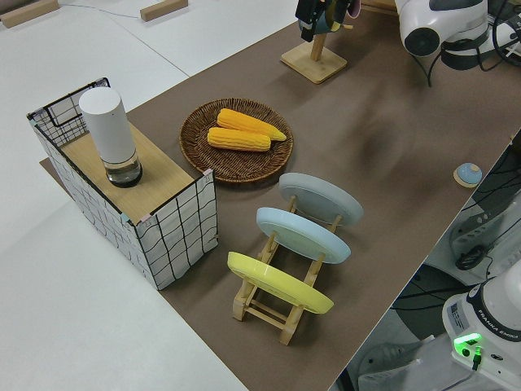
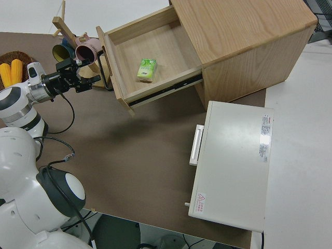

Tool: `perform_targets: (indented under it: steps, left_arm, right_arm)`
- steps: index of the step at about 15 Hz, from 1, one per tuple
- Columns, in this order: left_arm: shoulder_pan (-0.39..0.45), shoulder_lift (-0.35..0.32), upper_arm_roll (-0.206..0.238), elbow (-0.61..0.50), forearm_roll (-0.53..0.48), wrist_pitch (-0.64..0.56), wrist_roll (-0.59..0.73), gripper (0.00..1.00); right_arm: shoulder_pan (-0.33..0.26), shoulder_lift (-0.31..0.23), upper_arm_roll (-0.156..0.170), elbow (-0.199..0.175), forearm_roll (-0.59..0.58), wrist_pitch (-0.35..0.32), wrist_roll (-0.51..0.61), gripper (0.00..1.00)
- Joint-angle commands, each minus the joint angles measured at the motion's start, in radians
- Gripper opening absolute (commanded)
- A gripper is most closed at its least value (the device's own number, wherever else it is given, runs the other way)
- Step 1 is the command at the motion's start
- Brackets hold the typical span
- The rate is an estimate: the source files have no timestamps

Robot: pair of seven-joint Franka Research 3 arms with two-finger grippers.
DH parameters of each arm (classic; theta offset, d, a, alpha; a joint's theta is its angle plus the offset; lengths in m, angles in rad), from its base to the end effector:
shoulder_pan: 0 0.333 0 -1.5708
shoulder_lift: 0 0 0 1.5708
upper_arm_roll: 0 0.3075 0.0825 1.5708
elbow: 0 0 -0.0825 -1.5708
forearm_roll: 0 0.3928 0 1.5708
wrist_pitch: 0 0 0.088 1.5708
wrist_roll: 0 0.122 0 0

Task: Slide drawer open with right arm
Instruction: 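Pull the handle toward the robot with the right gripper, sliding the drawer out, then open the right gripper and release the drawer handle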

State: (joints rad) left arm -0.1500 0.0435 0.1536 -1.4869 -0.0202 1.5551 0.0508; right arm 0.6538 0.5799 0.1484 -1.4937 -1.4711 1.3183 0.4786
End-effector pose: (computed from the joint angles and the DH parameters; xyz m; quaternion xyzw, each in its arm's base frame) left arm 0.5758 -0.0024 0.6154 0.9996 -0.0240 0.0128 0.0064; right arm 0.5727 0.3626 0.3813 0.6944 0.1989 0.1578 0.6733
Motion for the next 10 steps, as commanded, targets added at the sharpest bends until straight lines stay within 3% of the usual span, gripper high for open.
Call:
perform_targets:
  steps: [1, 5, 8, 10]
  left_arm:
    - [-0.017, 0.013, 0.017, 0.020, 0.012, 0.000, 0.008, 1.00]
    - [-0.017, 0.013, 0.017, 0.020, 0.012, 0.000, 0.008, 1.00]
    - [-0.017, 0.013, 0.017, 0.020, 0.012, 0.000, 0.008, 1.00]
    - [-0.017, 0.013, 0.017, 0.020, 0.012, 0.000, 0.008, 1.00]
  right_arm:
    - [0.001, 0.015, 0.000, 0.027, 0.035, 0.007, 0.023, 0.985]
    - [0.004, 0.006, 0.000, 0.165, 0.251, 0.015, 0.034, 0.985]
    - [-0.006, -0.011, 0.000, 0.216, 0.334, 0.026, 0.031, 0.985]
    - [-0.020, -0.041, -0.001, 0.228, 0.415, 0.051, 0.028, 0.985]
